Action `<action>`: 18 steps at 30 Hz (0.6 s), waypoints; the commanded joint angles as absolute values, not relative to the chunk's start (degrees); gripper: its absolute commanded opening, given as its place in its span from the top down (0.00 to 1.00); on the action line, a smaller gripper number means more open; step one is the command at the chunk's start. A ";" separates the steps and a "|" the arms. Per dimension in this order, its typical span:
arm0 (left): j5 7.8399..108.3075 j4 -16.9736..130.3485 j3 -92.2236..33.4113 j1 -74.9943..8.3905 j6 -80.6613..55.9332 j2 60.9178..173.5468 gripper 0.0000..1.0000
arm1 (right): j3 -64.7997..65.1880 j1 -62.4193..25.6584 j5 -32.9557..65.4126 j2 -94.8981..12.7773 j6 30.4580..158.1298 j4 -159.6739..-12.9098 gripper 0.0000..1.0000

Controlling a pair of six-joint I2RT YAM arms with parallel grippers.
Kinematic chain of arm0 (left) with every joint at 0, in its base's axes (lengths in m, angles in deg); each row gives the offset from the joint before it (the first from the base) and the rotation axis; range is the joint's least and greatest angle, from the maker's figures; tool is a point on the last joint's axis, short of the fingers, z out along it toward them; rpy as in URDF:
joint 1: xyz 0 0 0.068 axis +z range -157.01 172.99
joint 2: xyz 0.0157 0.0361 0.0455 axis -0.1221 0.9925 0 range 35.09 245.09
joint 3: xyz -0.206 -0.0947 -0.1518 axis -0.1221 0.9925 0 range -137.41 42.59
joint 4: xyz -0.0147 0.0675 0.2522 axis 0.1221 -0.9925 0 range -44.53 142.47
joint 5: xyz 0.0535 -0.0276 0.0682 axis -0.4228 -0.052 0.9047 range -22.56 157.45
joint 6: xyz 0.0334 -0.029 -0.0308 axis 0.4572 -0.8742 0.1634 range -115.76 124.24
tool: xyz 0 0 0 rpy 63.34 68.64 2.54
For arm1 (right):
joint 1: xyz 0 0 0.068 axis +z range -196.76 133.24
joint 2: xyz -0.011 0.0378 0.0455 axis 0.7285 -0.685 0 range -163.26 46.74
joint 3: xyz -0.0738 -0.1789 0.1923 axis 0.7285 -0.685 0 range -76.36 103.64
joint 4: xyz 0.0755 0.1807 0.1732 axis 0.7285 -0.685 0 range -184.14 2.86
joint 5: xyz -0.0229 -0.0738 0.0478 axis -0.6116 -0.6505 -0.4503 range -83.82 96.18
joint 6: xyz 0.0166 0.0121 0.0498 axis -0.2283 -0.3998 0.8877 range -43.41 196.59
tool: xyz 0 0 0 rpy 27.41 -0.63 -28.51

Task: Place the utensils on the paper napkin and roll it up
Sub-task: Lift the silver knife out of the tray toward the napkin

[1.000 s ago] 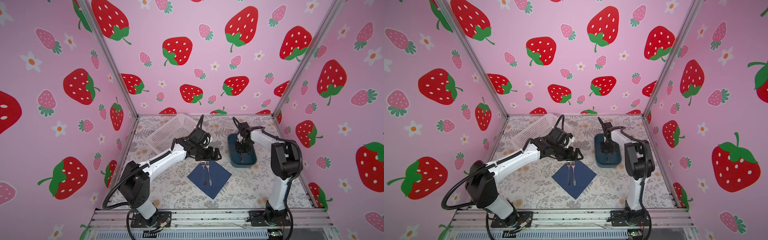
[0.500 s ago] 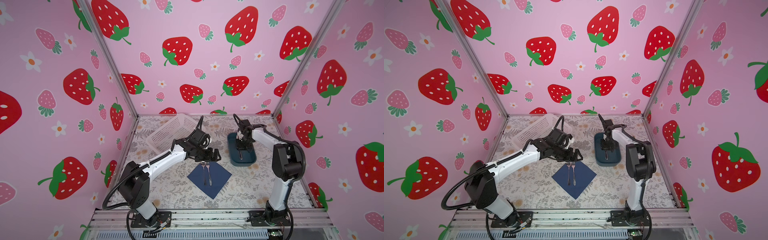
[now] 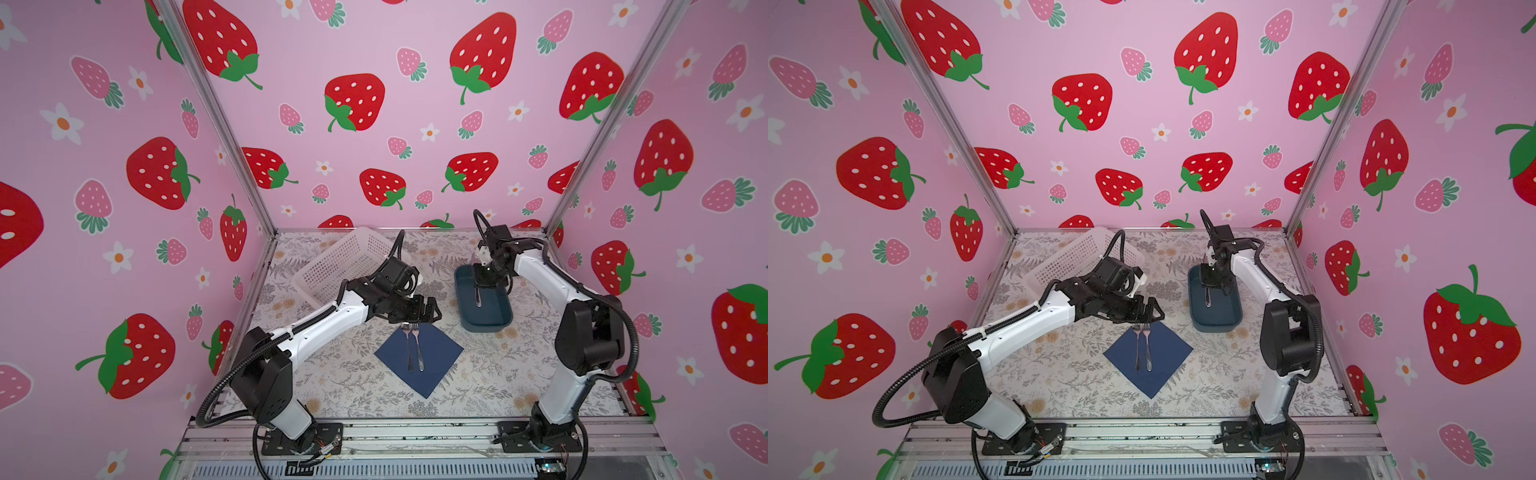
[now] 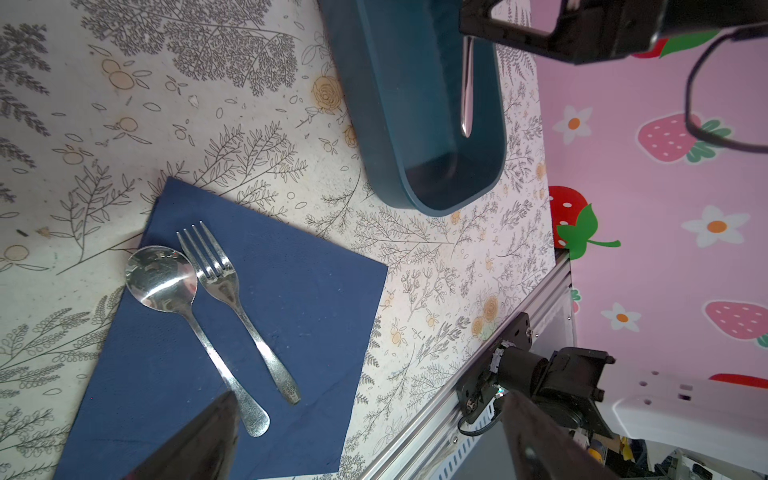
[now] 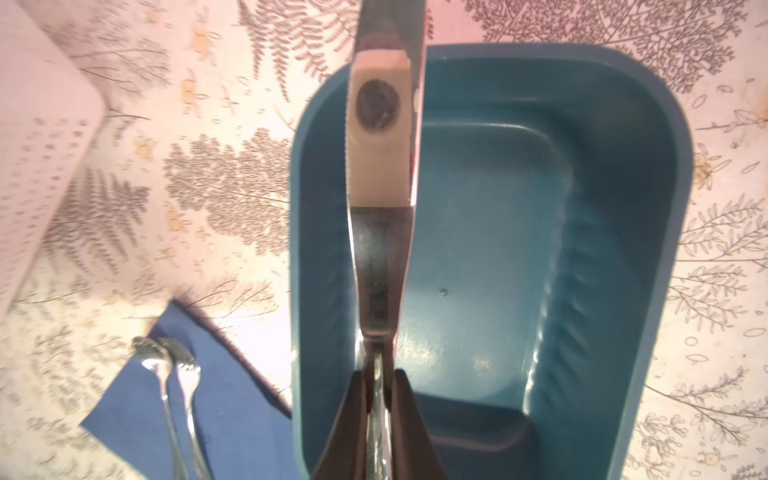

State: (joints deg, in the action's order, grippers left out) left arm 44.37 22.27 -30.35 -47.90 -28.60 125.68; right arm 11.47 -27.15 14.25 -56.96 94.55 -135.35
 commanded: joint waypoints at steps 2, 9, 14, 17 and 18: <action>45.06 22.69 -28.54 -47.88 -29.47 124.10 0.00 | 11.51 -25.47 17.83 -53.72 95.08 -137.94 0.93; 46.41 22.41 -27.08 -47.89 -29.51 122.26 0.00 | 6.89 -19.77 19.13 -50.01 99.08 -135.35 0.93; 47.78 22.66 -24.88 -47.88 -30.20 120.47 0.00 | 2.00 -15.10 19.78 -48.41 103.00 -131.68 0.93; 48.70 22.85 -23.18 -47.63 -30.97 119.16 0.00 | -0.71 -12.55 19.95 -47.95 105.30 -129.33 0.93; 48.83 22.95 -22.71 -47.50 -31.25 118.78 0.00 | -1.44 -11.63 20.08 -47.88 106.06 -128.38 0.93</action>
State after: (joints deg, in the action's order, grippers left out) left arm 47.30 22.75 -24.28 -47.83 -30.17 120.28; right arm 0.35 -13.40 19.02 -49.62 102.53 -131.35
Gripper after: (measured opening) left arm 0.996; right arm 0.117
